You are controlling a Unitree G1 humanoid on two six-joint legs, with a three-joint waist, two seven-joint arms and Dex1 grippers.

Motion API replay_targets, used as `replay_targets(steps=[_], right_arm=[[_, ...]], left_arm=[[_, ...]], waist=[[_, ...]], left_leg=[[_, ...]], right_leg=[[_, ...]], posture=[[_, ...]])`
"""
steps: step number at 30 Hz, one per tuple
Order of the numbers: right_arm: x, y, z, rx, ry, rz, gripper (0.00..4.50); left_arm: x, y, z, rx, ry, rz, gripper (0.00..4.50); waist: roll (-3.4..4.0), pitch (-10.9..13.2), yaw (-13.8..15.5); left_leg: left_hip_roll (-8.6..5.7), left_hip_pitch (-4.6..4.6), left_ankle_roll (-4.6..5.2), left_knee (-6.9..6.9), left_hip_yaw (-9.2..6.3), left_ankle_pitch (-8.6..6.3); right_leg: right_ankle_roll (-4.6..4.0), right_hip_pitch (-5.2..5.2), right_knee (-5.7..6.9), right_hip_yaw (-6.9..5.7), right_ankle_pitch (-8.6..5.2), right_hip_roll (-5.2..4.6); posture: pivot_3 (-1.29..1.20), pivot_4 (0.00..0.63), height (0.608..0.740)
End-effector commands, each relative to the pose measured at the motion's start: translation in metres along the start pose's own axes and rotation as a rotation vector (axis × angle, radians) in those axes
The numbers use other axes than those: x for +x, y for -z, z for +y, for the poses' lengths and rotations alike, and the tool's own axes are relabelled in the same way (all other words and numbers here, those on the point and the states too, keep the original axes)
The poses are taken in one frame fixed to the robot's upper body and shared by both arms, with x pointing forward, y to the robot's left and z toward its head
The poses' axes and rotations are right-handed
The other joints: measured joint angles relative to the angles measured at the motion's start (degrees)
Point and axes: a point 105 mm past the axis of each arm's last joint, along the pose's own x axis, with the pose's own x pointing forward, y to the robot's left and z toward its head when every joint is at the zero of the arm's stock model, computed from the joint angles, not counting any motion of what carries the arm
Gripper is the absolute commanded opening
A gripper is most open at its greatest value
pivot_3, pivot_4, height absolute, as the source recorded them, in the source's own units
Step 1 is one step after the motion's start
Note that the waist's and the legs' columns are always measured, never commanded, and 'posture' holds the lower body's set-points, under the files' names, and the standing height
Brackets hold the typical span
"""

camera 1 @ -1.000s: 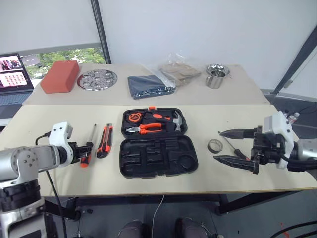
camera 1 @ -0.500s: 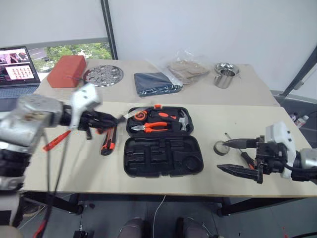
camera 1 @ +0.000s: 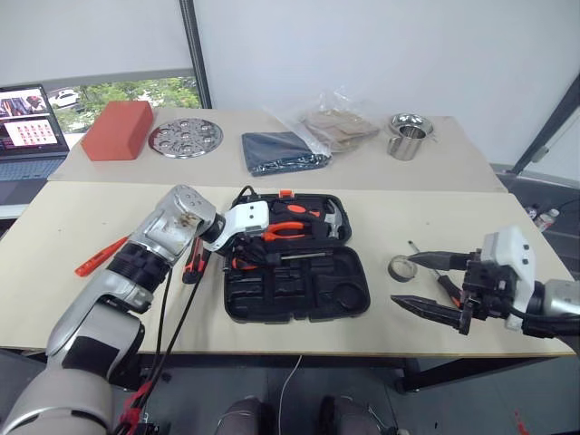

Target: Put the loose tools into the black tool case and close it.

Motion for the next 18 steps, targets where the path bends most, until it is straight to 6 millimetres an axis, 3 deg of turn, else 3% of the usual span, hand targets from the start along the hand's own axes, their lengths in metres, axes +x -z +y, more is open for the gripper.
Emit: replay_targets(steps=[1,2,4,8,9,12,18], right_arm=[[-0.005,-0.01,0.002,-0.025,0.029,-0.033,4.5],[-0.005,-0.01,0.002,-0.024,0.03,-0.034,4.5],[-0.005,-0.009,0.003,-0.021,0.034,-0.035,4.5],[-0.005,-0.009,0.002,-0.015,0.04,-0.036,4.5],[-0.005,-0.008,0.002,-0.014,0.041,-0.035,4.5],[-0.004,-0.007,0.002,-0.011,0.041,-0.035,4.5],[-0.001,-0.007,0.002,-0.013,0.043,-0.04,4.5]], left_arm=[[-0.008,-0.01,0.009,0.046,-0.029,0.001,0.58],[-0.007,-0.011,0.01,0.048,-0.034,0.0,0.58],[-0.006,-0.017,0.012,0.052,-0.036,-0.017,1.58],[-0.014,-0.033,0.01,0.032,-0.011,-0.087,2.78],[-0.015,-0.035,0.01,0.025,-0.009,-0.097,2.78],[-0.015,-0.038,0.015,0.002,-0.039,-0.113,2.24],[-0.001,-0.027,0.016,0.0,-0.05,-0.088,0.04]], waist=[[0.0,0.0,-0.02],[0.0,0.0,-0.03],[0.0,0.0,-0.04],[0.0,0.0,0.03],[0.0,0.0,0.06],[0.01,0.0,0.08],[0.01,0.0,-0.04]], left_leg=[[0.0,-0.05,0.05,0.05,0.0,-0.03],[-0.01,-0.09,0.1,0.13,-0.01,-0.06],[0.0,-0.19,0.21,0.35,-0.02,-0.13],[-0.01,-0.34,0.43,0.56,-0.08,-0.26],[-0.01,-0.37,0.45,0.59,-0.1,-0.27],[-0.02,-0.39,0.48,0.65,-0.12,-0.29],[-0.05,-0.39,0.48,0.64,-0.1,-0.28]], right_leg=[[0.05,0.0,-0.01,0.0,0.02,-0.01],[0.09,0.0,-0.02,0.0,0.05,-0.03],[0.17,-0.01,0.0,0.0,0.09,-0.05],[0.57,-0.02,-0.02,0.05,0.03,-0.11],[0.61,-0.02,-0.03,0.07,0.05,-0.12],[0.63,-0.01,-0.03,0.08,0.08,-0.14],[0.4,0.0,-0.02,0.11,0.23,-0.1]], posture=[[0.0,0.15,0.734],[0.0,0.15,0.734],[0.0,0.15,0.734],[0.0,0.15,0.734],[0.0,0.15,0.734],[0.0,0.15,0.734],[0.0,0.15,0.734]])
